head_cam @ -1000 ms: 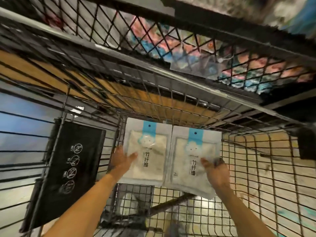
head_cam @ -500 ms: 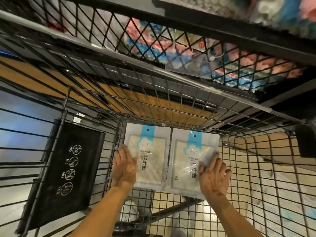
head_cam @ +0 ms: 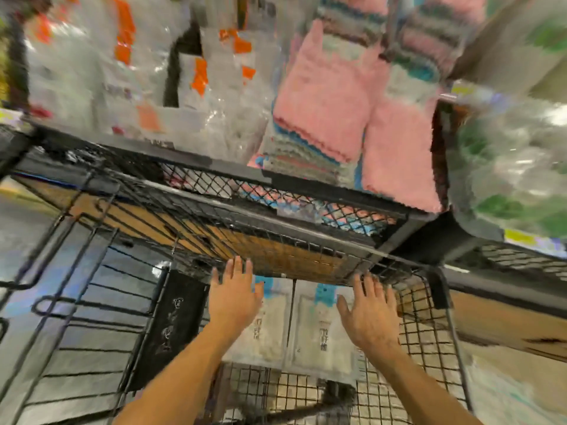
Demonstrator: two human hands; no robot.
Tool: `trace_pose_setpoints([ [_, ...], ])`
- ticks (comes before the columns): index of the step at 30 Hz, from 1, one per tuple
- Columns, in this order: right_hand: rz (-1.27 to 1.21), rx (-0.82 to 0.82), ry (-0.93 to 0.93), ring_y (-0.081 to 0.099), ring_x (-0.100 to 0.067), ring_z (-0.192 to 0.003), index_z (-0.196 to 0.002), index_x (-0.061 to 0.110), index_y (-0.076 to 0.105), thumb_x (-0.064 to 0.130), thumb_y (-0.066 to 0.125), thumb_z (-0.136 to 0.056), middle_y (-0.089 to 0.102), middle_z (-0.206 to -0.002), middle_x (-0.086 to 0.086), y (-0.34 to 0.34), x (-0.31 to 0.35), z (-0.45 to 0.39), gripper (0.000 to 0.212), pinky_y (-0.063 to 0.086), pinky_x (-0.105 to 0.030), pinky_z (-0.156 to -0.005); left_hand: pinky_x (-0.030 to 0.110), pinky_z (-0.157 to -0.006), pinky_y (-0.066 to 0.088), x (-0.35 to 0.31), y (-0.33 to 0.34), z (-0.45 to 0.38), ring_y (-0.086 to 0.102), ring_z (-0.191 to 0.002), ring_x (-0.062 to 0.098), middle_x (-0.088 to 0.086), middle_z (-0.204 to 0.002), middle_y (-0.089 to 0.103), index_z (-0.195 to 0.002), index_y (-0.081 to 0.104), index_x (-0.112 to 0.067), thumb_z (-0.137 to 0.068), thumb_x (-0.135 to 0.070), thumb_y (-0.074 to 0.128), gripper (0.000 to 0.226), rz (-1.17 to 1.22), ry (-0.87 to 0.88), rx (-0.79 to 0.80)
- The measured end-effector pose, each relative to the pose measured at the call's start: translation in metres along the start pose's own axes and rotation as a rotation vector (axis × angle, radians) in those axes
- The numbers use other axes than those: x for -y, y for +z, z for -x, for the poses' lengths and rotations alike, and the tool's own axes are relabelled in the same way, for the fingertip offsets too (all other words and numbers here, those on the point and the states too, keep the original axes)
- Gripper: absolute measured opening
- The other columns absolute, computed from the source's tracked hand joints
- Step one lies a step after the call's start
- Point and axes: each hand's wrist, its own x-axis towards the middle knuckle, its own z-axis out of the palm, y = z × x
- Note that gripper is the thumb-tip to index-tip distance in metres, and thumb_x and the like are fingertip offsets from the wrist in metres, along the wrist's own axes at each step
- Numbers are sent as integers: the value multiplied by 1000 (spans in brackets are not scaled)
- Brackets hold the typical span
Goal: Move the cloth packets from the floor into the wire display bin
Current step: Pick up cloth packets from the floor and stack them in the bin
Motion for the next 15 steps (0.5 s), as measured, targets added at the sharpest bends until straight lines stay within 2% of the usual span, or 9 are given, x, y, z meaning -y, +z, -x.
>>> trace_pose_setpoints([
  [4, -71, -100, -32, 21, -26, -158, -164, 22, 24, 60, 29, -104, 27, -170, -7, -71, -6, 10, 71, 13, -50, -128, 58, -125, 7, -8, -79, 28, 13, -157, 24, 5, -170, 17, -163, 16, -21, -104, -56, 11, 68, -29, -17, -151],
  [7, -87, -139, -62, 27, -27, -156, -161, 21, 31, 60, 31, -103, 36, -166, -6, -127, -11, 21, 70, 16, -50, -127, 59, -124, 7, -14, -135, 52, 14, -157, 25, 4, -169, 20, -162, 19, -23, -104, -58, 14, 68, -23, -41, -191],
  [10, -114, -192, -52, 31, -26, -154, -160, 22, 35, 64, 18, -98, 42, -163, -5, -181, -18, 37, 77, 17, -50, -127, 61, -123, 5, -27, -195, 81, 13, -157, 22, 1, -170, 18, -163, 18, -26, -104, -61, 16, 68, 3, -55, -225],
  [12, -146, -228, -41, 29, -25, -154, -161, 25, 34, 66, 13, -97, 40, -164, -3, -216, -23, 50, 78, 15, -50, -128, 63, -123, 5, -36, -233, 104, 15, -157, 20, -1, -170, 18, -162, 20, -27, -104, -62, 17, 68, 46, -60, -269],
  [15, -180, -260, -58, 19, -24, -158, -163, 26, 23, 65, 23, -104, 28, -169, -1, -268, -36, 72, 71, 10, -47, -128, 67, -121, 10, -46, -283, 138, 22, -155, 22, -1, -168, 23, -161, 25, -30, -103, -64, 18, 67, 50, -42, -347],
])
